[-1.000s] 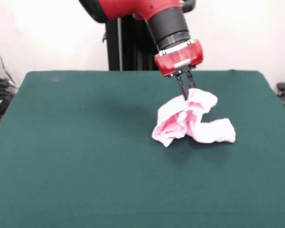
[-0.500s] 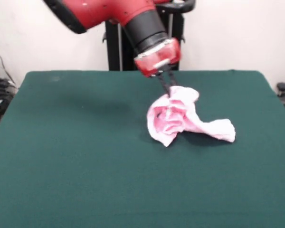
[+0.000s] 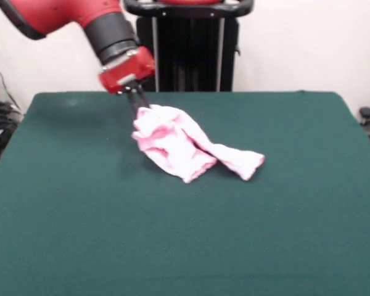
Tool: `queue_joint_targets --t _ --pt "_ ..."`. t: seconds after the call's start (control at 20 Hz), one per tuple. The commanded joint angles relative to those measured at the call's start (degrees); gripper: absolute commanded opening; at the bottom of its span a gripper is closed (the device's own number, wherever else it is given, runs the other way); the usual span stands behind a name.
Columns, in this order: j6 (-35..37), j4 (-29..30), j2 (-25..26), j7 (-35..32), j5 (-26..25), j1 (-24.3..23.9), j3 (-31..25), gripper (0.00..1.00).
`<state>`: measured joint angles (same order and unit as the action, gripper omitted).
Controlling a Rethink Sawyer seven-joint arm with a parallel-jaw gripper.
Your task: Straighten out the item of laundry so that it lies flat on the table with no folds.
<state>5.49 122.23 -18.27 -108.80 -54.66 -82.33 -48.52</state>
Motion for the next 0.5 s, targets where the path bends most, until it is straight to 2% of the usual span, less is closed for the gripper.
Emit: queue_joint_targets --t 0.05,0.1,0.2,0.5 --pt "16.1 -4.3 10.7 27.5 -3.1 -5.1 -9.0 0.0" --pt "17.9 -5.7 12.2 30.7 -3.1 -5.8 -8.5 0.0" --pt "18.9 -6.7 12.7 32.3 -3.6 -6.2 -8.2 0.0" --pt "15.5 -5.1 4.6 25.5 -5.7 -3.4 -7.9 0.0"
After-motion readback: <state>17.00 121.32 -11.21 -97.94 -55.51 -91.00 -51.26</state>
